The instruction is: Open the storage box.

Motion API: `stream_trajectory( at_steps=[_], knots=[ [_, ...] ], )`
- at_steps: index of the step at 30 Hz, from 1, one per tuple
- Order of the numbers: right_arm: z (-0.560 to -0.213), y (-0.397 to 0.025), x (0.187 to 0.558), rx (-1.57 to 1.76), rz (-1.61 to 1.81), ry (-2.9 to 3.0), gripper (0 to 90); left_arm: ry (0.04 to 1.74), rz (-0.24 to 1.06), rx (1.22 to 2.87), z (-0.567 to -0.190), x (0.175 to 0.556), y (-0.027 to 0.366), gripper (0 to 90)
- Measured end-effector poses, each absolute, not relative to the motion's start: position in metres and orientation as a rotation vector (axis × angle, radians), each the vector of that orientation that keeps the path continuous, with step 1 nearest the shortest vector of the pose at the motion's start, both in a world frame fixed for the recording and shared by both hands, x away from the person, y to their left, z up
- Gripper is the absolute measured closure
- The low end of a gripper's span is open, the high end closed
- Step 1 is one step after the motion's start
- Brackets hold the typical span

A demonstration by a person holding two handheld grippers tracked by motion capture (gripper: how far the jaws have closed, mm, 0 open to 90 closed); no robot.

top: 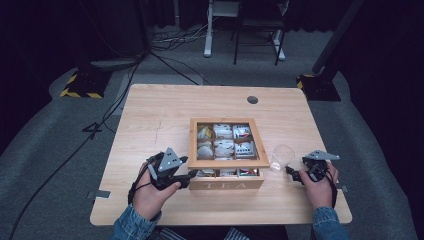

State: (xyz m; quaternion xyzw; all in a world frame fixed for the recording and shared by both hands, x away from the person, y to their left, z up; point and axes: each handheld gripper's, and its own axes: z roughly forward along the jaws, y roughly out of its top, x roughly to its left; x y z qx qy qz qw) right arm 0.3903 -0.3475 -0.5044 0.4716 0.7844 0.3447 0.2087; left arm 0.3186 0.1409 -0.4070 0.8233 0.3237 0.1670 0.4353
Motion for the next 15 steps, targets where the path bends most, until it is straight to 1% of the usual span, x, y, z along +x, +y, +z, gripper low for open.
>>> stream_trajectory(
  at_steps=[1, 7, 15],
  knots=[
    [-0.504, -0.348, 0.39, 1.312, 0.959, 2.182, 14.7, 0.801, 0.415, 2.05, -0.404, 0.321, 0.14, 41.7],
    [-0.504, -0.347, 0.39, 1.312, 0.959, 2.182, 14.7, 0.785, 0.436, 2.033, -0.396, 0.327, 0.14, 38.1],
    [-0.504, -0.348, 0.39, 1.312, 0.959, 2.183, 14.7, 0.758, 0.47, 2.02, -0.384, 0.335, 0.14, 37.2]
  ],
)
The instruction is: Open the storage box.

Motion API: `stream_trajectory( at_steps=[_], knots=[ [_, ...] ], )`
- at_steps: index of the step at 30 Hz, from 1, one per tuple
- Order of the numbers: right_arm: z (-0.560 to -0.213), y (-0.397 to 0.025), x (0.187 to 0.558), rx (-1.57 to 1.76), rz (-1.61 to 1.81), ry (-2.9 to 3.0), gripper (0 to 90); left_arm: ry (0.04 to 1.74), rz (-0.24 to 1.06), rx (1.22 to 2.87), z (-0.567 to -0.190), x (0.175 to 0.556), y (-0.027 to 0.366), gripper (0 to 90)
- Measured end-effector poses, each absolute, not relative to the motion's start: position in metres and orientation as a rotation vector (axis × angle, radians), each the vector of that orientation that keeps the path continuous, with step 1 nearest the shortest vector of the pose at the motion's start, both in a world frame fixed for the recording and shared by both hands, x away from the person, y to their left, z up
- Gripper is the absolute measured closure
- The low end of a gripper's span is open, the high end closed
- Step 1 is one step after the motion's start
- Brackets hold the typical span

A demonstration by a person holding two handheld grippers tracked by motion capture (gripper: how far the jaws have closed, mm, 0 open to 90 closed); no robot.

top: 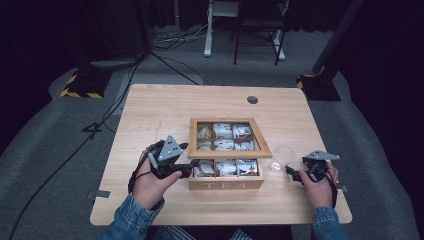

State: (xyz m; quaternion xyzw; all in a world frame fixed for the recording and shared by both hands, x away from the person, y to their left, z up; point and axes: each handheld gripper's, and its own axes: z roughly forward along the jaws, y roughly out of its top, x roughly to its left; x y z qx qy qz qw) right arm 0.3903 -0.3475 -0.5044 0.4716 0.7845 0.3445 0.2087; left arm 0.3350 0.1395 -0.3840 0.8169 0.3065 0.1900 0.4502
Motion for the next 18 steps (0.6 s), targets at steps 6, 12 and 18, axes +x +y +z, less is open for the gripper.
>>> stream_trajectory(
  at_steps=[6, 12, 18],
  knots=[
    [-0.504, -0.348, 0.39, 1.312, 0.958, 2.183, 14.7, 0.759, 0.471, 2.023, -0.378, 0.34, 0.138, 36.2],
    [-0.504, -0.348, 0.39, 1.313, 0.958, 2.183, 14.7, 0.778, 0.471, 2.014, -0.37, 0.346, 0.137, 36.1],
    [-0.504, -0.348, 0.391, 1.316, 0.959, 2.183, 14.7, 0.809, 0.502, 1.979, -0.362, 0.354, 0.14, 36.2]
  ],
)
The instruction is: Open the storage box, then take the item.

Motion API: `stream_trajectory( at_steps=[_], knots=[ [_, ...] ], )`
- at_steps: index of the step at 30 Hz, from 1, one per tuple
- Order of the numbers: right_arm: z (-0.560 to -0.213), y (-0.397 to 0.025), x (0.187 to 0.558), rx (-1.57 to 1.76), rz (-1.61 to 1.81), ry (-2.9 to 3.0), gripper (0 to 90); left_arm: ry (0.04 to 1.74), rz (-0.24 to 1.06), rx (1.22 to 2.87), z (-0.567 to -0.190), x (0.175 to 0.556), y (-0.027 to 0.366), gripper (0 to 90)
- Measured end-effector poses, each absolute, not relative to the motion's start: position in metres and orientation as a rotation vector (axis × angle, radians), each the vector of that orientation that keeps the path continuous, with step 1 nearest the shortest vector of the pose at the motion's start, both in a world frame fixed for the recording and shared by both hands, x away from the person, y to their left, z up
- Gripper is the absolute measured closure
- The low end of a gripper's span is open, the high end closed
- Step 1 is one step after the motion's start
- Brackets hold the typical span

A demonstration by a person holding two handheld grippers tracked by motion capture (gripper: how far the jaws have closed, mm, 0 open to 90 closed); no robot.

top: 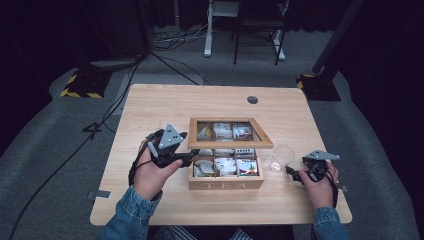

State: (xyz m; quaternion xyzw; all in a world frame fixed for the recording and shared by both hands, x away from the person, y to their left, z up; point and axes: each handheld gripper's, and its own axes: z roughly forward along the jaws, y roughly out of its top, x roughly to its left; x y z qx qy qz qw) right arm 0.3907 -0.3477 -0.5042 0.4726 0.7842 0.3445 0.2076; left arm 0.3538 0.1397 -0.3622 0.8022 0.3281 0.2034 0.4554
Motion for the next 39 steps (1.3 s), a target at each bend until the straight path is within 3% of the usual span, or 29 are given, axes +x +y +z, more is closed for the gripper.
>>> stream_trajectory(
  at_steps=[25, 29, 30, 33, 39],
  knots=[
    [-0.504, -0.347, 0.391, 1.337, 0.944, 2.161, 14.9, 0.783, 0.519, 1.967, -0.357, 0.366, 0.137, 36.3],
    [-0.504, -0.346, 0.39, 1.346, 0.94, 2.142, 20.0, 0.779, 0.52, 1.962, -0.355, 0.368, 0.137, 36.4],
    [-0.502, -0.346, 0.387, 1.35, 0.941, 2.14, 27.6, 0.776, 0.52, 1.96, -0.355, 0.368, 0.137, 36.4],
    [-0.497, -0.344, 0.382, 1.379, 0.901, 2.163, 38.5, 0.776, 0.51, 1.958, -0.355, 0.369, 0.138, 36.3],
    [-0.488, -0.343, 0.375, 1.434, 0.914, 2.154, 40.9, 0.772, 0.514, 1.958, -0.353, 0.371, 0.138, 36.4]
  ],
)
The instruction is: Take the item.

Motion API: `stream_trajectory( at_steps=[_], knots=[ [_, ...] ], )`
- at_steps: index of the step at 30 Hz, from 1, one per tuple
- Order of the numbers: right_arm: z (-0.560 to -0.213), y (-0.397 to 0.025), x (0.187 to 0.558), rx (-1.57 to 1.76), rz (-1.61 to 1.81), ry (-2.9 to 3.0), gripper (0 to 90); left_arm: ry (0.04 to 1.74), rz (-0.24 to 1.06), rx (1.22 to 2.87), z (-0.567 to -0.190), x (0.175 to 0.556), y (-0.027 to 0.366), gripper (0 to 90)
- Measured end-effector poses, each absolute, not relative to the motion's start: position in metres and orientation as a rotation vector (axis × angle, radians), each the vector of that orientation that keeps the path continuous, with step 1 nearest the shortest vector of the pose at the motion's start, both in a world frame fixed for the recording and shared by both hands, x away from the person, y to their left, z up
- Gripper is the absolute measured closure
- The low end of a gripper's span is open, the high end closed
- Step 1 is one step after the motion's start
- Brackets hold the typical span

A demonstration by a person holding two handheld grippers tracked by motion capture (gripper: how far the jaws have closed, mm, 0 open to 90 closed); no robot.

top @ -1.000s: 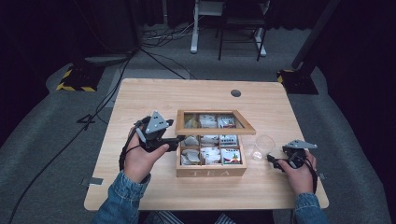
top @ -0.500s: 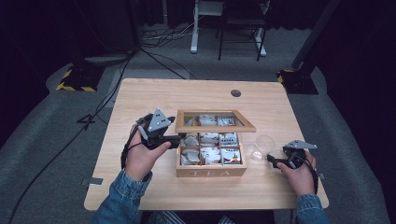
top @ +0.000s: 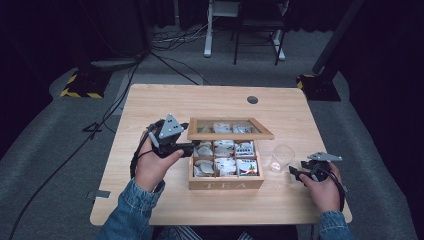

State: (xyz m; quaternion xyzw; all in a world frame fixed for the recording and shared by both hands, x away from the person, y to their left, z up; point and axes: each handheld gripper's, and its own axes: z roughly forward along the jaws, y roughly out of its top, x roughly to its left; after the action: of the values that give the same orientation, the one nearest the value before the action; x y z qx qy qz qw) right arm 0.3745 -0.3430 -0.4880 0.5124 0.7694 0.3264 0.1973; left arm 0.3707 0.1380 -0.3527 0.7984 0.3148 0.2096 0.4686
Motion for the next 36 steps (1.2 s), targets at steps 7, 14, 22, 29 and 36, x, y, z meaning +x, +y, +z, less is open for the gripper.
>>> stream_trajectory(
  at_steps=[7, 14, 22, 29, 36],
  knots=[
    [-0.471, -0.347, 0.364, 1.477, 0.951, 2.122, 43.2, 0.766, 0.521, 1.966, -0.351, 0.372, 0.138, 36.3],
    [-0.444, -0.344, 0.35, 1.487, 0.978, 2.107, 47.3, 0.769, 0.51, 1.968, -0.351, 0.372, 0.138, 36.4],
    [-0.413, -0.338, 0.331, 1.491, 0.997, 2.099, 55.2, 0.767, 0.516, 1.967, -0.351, 0.372, 0.138, 36.3],
    [-0.394, -0.33, 0.32, 1.489, 1.033, 2.094, 57.3, 0.766, 0.516, 1.971, -0.352, 0.371, 0.138, 36.3],
    [-0.38, -0.312, 0.311, 1.444, 1.085, 2.105, 57.5, 0.765, 0.514, 1.968, -0.351, 0.371, 0.138, 36.3]
  ],
)
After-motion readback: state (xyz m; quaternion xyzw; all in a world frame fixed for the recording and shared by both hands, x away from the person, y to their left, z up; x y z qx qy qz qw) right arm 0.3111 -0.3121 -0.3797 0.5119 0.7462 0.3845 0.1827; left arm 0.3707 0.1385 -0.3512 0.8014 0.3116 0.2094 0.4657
